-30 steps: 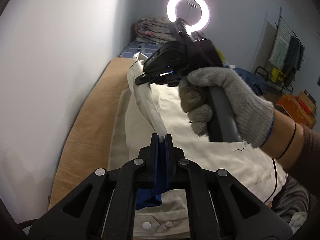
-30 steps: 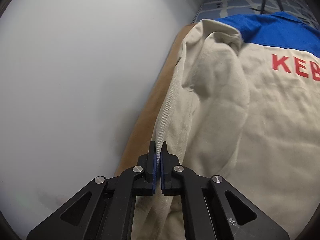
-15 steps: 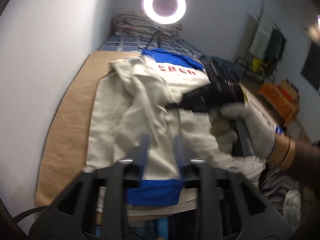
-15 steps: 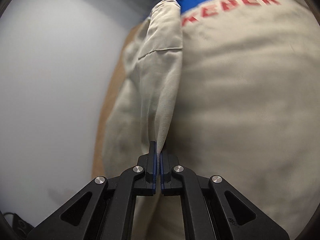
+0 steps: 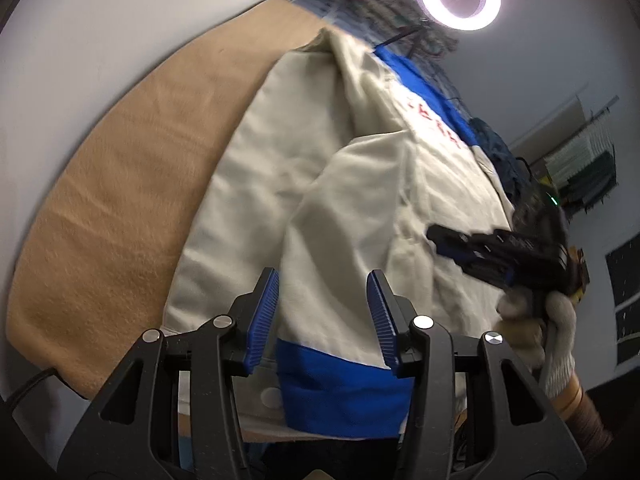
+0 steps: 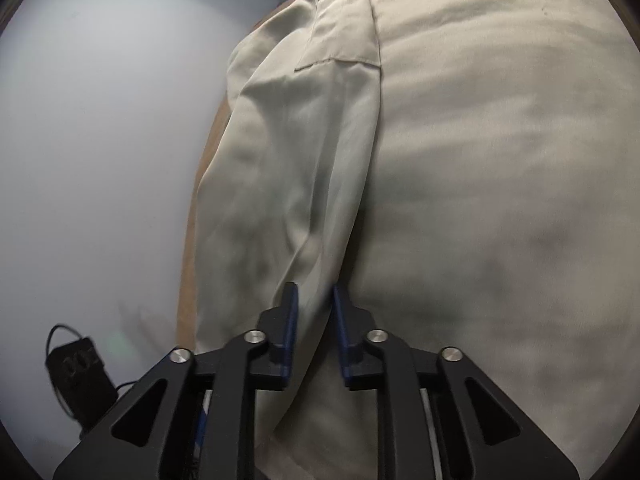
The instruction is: Fold large clothes
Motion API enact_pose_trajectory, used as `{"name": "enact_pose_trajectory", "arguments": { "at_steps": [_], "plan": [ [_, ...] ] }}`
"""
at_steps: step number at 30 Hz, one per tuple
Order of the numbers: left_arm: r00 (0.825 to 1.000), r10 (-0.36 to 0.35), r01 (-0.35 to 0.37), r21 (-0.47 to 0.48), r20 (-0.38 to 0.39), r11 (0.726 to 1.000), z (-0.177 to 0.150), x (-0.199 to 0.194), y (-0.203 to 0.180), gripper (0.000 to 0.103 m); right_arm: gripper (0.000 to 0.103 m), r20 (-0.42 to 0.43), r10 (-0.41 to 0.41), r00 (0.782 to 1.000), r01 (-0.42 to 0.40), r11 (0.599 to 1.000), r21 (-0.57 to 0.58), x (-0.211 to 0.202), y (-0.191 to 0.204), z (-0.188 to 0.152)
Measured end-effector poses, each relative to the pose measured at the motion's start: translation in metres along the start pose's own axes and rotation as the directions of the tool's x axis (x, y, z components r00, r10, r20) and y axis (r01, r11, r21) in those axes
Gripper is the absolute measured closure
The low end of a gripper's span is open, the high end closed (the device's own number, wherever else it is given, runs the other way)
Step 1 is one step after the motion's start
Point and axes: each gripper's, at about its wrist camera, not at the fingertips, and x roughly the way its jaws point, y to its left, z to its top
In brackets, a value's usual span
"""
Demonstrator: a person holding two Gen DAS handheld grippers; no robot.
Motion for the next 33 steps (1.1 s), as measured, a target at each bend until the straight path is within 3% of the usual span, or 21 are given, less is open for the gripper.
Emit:
{"name": "enact_pose_trajectory", "arguments": {
  "at_steps": [4, 5, 6, 7, 8, 11, 14, 16, 19, 23, 25, 29, 33],
  "plan": [
    [0.995, -0.079, 0.074, -0.074, -0.065, 0.995, -0.004, 0.011, 0.015, 0.058, 0.074, -0.047, 0.034, 0.998, -0.034, 0.999, -0.004, 0.01, 0.002, -0.019],
    [0.994, -0.077, 0.071, -0.075, -0.083, 0.995, -0.008, 0.016, 0.015, 0.065, 0.074, -0.057, 0.034, 0.998, -0.035, 0.999, -0.018, 0.014, 0.004, -0.023],
    [0.994, -0.061, 0.055, -0.066, -0.092, 0.996, -0.01, 0.018, 0.012, 0.091, 0.077, -0.06, 0.033, 0.998, -0.036, 0.998, -0.045, 0.017, 0.009, -0.026],
    [0.994, -0.056, 0.051, -0.054, -0.094, 0.997, -0.012, 0.019, 0.011, 0.097, 0.093, -0.063, 0.024, 0.998, -0.028, 0.997, -0.072, 0.022, 0.014, -0.026],
    [0.995, -0.057, 0.054, -0.04, -0.083, 0.998, -0.014, 0.016, 0.008, 0.098, 0.097, -0.068, -0.002, 0.998, -0.006, 0.994, -0.11, 0.027, 0.022, -0.027],
    [0.997, -0.076, 0.076, -0.018, -0.015, 0.997, -0.02, -0.016, -0.001, 0.1, 0.097, -0.073, -0.051, 0.996, 0.036, 0.98, -0.198, 0.032, 0.044, -0.029],
    [0.995, -0.037, 0.032, 0.055, 0.092, 0.998, -0.031, -0.057, -0.011, 0.1, 0.094, -0.074, -0.073, 0.995, 0.051, 0.965, -0.257, 0.023, 0.064, -0.031],
    [0.991, -0.001, -0.009, 0.074, 0.136, 0.997, -0.038, -0.068, -0.014, 0.1, 0.085, -0.065, -0.07, 0.995, 0.049, 0.956, -0.289, 0.012, 0.075, -0.027],
    [0.992, 0.027, -0.033, 0.042, 0.126, 0.999, -0.046, -0.064, -0.008, 0.1, 0.085, -0.006, -0.12, 0.993, 0.109, 0.922, -0.371, -0.002, 0.098, -0.014],
    [0.993, 0.068, -0.069, 0.011, 0.098, 0.998, -0.047, -0.05, 0.0, 0.1, 0.084, 0.065, -0.161, 0.985, 0.173, 0.881, -0.441, -0.01, 0.133, 0.028],
    [0.992, 0.078, -0.08, 0.01, 0.101, 0.997, -0.045, -0.049, 0.001, 0.1, 0.075, 0.094, -0.17, 0.981, 0.194, 0.867, -0.459, -0.012, 0.144, 0.052],
    [0.991, 0.083, -0.086, 0.024, 0.105, 0.996, -0.044, -0.045, -0.005, 0.1, 0.07, 0.121, -0.215, 0.969, 0.246, 0.839, -0.485, 0.005, 0.165, 0.071],
    [0.992, 0.083, -0.087, 0.038, 0.096, 0.995, -0.045, -0.047, -0.004, 0.1, 0.07, 0.112, -0.27, 0.956, 0.29, 0.829, -0.477, 0.05, 0.19, 0.102]
  ]
}}
